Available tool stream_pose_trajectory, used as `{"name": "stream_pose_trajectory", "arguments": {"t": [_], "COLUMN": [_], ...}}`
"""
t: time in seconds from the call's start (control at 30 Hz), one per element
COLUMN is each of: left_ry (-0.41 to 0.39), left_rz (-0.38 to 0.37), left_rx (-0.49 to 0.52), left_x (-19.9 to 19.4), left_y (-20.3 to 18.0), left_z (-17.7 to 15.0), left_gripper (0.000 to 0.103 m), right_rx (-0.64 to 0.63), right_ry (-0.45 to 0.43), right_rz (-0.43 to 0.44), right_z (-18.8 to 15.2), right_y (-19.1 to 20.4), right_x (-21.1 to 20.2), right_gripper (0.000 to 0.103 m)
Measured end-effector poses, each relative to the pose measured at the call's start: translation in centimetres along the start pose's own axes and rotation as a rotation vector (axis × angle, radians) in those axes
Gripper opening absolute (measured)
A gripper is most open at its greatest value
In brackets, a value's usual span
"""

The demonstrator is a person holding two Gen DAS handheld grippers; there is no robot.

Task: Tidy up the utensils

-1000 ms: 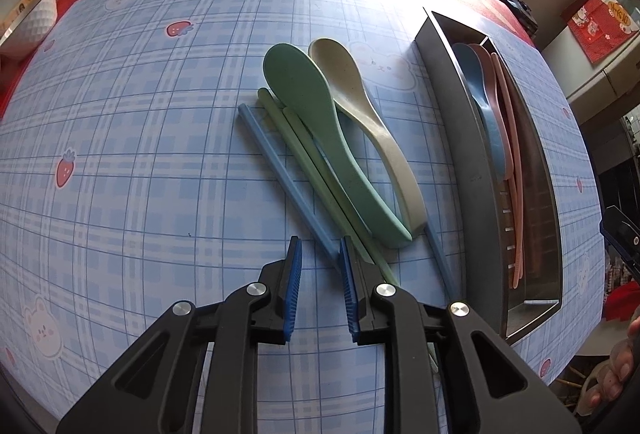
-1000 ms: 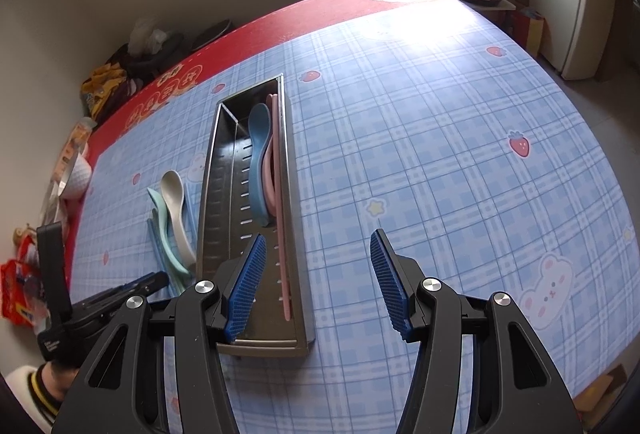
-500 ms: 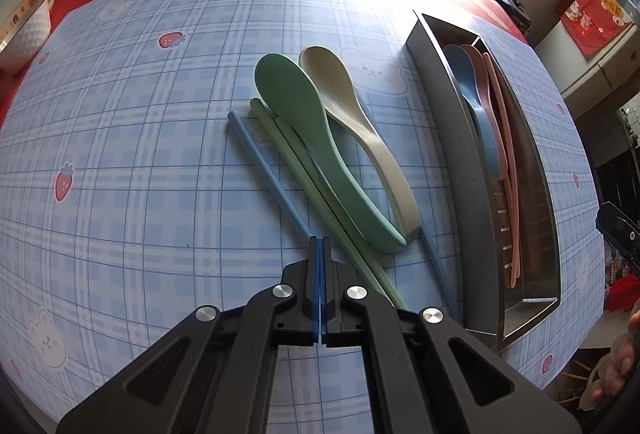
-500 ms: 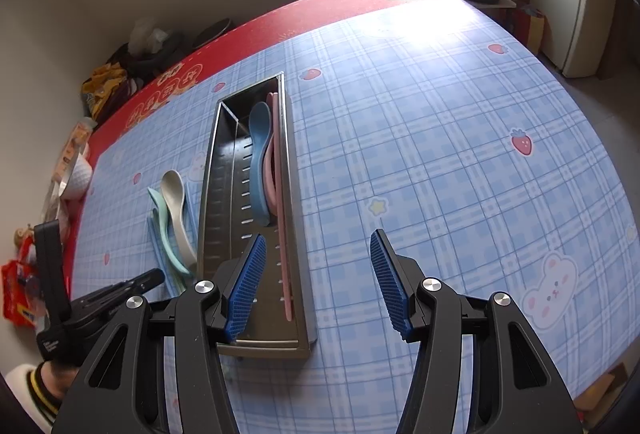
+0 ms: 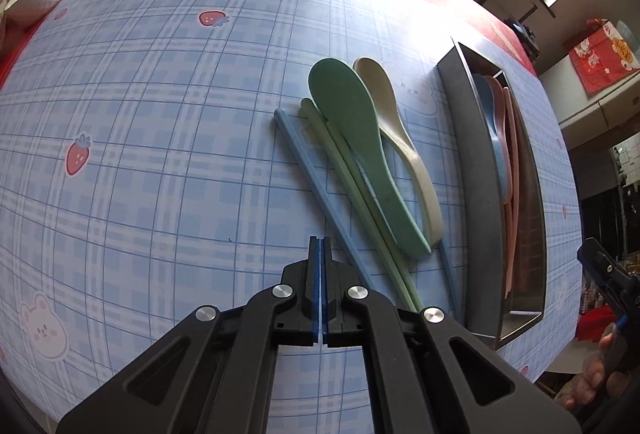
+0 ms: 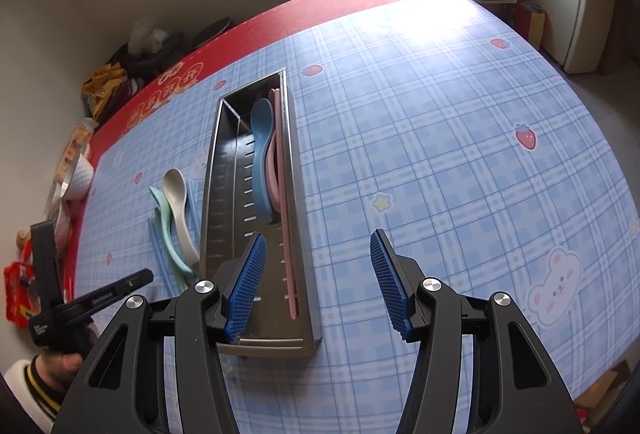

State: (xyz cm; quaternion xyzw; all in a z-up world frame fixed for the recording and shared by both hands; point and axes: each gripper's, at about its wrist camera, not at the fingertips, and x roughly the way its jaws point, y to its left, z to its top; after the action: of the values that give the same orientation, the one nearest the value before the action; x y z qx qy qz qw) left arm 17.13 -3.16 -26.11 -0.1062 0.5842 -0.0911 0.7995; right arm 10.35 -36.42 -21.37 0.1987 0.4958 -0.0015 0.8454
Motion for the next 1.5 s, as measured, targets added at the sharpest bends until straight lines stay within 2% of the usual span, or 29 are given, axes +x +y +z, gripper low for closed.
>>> {"name": "stream_pose_trajectory", "arguments": {"t": [0.2, 0.33, 0.57, 0.63, 0.83, 1.07, 1.33, 1.5], "left_ry": [0.019, 0.017, 0.022, 0.017, -0.003, 0.018, 0.002, -0.001], "left_rz": [-0.024, 0.005, 0.066, 0.074, 0.091, 0.110, 0.154, 0.152], "left_rx": [0.022, 0.060, 0.057, 0.049, 0.036, 0.020, 0.061, 0.055], "left_x": [0.6, 1.3, 1.9, 1.8, 1.2, 2.1, 2.4, 1.9], "left_y": [-1.8, -3.2, -4.5, -4.5, -4.1, -3.9, -4.4, -2.9], "left_z": [-0.1, -0.2, 0.7, 0.7, 0.5, 0.1, 0.2, 0.4], "left_gripper": [0.003, 0.004, 0.006, 0.012, 0.012, 0.012, 0.009, 0.006], "right_rx": [-0.011, -0.003, 0.017, 0.020, 0.021, 0.004, -0.008, -0.007], "right_ry": [0.004, 0.006, 0.004, 0.002, 0.005, 0.005, 0.007, -0.002], "right_rz": [0.005, 0.001, -0.004, -0.004, -0.002, 0.000, -0.014, -0.012], "right_z": [0.0, 0.0, 0.0, 0.0, 0.0, 0.1, -0.1, 0.0], "right_y": [0.2, -0.1, -0.9, -1.0, -0.9, -0.3, 0.1, 0.7], "right_x": [0.1, 0.0, -0.1, -0.2, -0.1, -0.1, -0.1, -0.2], "right_gripper": [0.053, 0.053, 0.053, 0.053, 0.053, 0.053, 0.053, 0.053]}}
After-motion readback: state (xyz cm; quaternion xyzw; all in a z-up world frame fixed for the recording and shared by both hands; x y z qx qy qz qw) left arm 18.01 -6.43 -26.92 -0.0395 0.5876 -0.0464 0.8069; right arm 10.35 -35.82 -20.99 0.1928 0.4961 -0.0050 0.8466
